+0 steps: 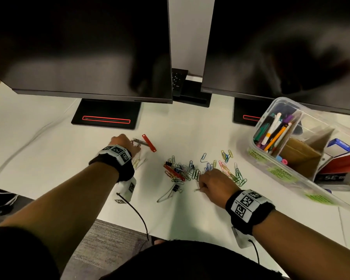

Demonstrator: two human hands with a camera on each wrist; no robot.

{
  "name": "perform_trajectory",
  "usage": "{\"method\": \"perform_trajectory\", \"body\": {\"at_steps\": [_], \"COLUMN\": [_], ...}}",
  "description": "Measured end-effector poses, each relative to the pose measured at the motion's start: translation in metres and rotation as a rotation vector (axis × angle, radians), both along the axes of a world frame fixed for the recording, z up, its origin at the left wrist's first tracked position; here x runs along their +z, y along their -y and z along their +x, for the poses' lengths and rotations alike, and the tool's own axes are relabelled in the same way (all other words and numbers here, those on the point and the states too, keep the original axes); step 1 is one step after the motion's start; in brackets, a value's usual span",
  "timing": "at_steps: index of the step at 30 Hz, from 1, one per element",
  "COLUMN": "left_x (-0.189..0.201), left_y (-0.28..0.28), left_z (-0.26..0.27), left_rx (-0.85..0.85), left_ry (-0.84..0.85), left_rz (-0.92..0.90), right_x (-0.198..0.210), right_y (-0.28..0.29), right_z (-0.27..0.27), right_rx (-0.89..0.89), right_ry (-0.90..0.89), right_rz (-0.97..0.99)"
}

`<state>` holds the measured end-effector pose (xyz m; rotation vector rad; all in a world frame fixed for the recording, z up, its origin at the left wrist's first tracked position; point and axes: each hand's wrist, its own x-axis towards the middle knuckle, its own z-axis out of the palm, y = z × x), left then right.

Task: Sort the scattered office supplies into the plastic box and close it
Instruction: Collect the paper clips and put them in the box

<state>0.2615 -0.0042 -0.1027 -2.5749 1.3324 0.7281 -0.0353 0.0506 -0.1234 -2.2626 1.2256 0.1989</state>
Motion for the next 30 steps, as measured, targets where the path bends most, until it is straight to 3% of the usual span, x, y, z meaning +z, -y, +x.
{"method": "perform_trajectory", "body": {"at_steps": [3, 8, 14, 18, 26, 30], "left_x": [-0.007, -0.011, -0.012, -0.009, 0.006, 0.006], "left_y": [-0.002, 0.001, 0.000, 0.001, 0.004, 0.000], "left_z": [0.000, -0.017, -0.047, -0.050, -0.007, 0.014], "left_rx": [0.031, 0.008, -0.238, -0.307, -0.039, 0.073], "left_ry": [-0.020, -0.106, -0.153, -0.187, -0.327, -0.386], "left_rz": [0.049, -0.048, 0.003, 0.021, -0.065, -0.018], "right_x": [0.009, 0.024, 0.030, 0.026, 0.010, -0.001], "right_y": [0.002, 0.018, 0.051, 0.069, 0.098, 0.101], "right_z": [0.000, 0.002, 0.037, 0.075, 0.142, 0.157], "right_rx": [-0.166, -0.423, -0.373, -0.356, -0.272, -0.185], "right_ry": [0.138, 0.255, 0.212, 0.131, 0.000, -0.122], "right_rz": [-0.017, 0.031, 0.089, 0.130, 0.038, 0.014]}}
